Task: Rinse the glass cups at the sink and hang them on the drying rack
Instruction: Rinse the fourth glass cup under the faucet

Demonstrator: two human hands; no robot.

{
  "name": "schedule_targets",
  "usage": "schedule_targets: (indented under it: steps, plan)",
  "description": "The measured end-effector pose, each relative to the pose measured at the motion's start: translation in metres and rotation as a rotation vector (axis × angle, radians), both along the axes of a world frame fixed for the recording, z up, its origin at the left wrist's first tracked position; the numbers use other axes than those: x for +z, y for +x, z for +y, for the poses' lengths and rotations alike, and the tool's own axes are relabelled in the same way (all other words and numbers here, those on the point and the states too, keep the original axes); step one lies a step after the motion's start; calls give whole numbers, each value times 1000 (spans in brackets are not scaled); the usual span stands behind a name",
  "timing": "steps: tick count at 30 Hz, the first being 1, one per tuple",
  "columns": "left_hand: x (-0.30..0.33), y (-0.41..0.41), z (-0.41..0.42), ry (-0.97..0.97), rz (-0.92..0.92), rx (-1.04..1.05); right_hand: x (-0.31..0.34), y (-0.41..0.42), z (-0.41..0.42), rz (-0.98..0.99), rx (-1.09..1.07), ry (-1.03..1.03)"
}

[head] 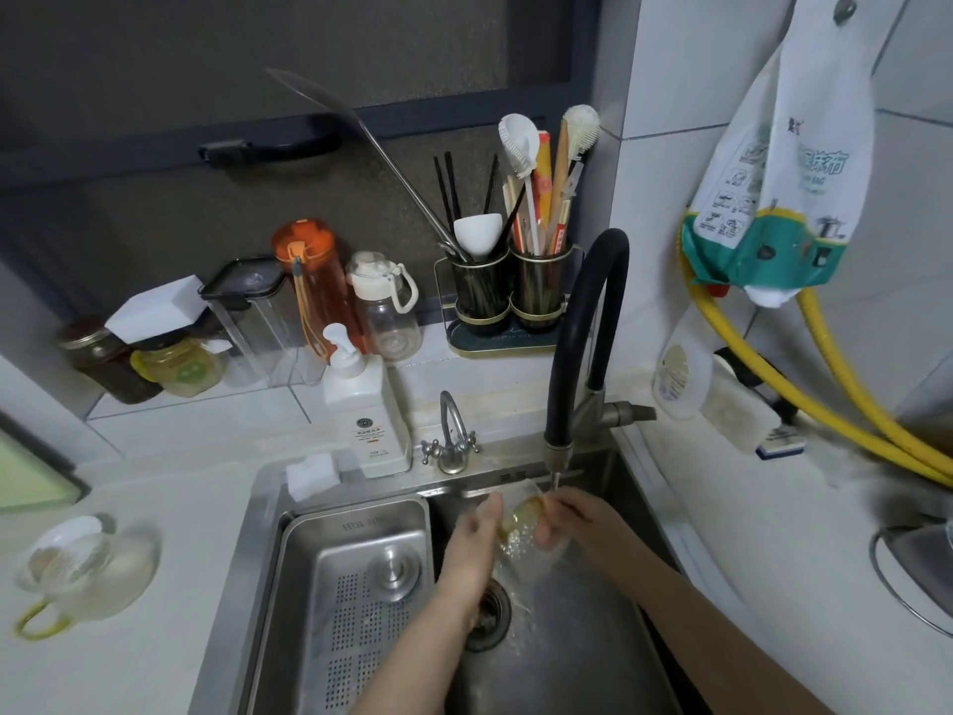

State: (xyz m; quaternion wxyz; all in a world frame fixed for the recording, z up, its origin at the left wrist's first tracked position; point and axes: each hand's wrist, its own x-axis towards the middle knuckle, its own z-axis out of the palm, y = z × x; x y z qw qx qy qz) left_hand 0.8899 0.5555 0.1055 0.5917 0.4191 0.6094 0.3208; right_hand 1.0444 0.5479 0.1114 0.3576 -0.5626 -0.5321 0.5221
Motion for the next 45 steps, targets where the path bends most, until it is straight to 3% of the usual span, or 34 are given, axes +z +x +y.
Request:
schedule_targets:
  steps: [2, 5, 9, 12, 20, 23, 26, 29, 31, 35, 37, 42, 45]
  plan:
    - [5, 2, -3, 225, 120, -9, 4, 1, 2, 96, -69, -64]
    - [12, 4, -2, 374, 192, -128, 8, 0, 1, 200, -114, -146]
    - [18, 8, 6, 446, 184, -133, 6, 4, -4, 387, -217, -261]
    - [17, 4, 8, 416, 115, -159, 6, 6, -8, 370, -225, -230]
    - [10, -15, -8, 549, 308, -199, 11, 3, -10, -200, -55, 105]
    - [7, -9, -14, 629, 527, -216, 0, -5, -8, -565, 45, 312]
    - [5, -6, -17, 655, 706, -215, -6, -5, -13, -685, 8, 438]
    - [-2, -3, -22, 626, 584, -178, -3, -4, -19, -792, -49, 699]
    - [-7, -4, -27, 617, 514, -179, -6, 0, -24, -764, -109, 750]
    - [-11, -24, -34, 565, 409, -219, -16, 9, -28, -401, 46, 353]
    - [-6, -28, -23, 509, 310, -204, -16, 9, -19, -264, 119, 298]
    - [0, -10, -10, 439, 176, -228, -22, 28, -3, -128, -110, 291]
    - [-4, -21, -11, 443, 167, -187, -22, 13, -8, -144, -39, 248]
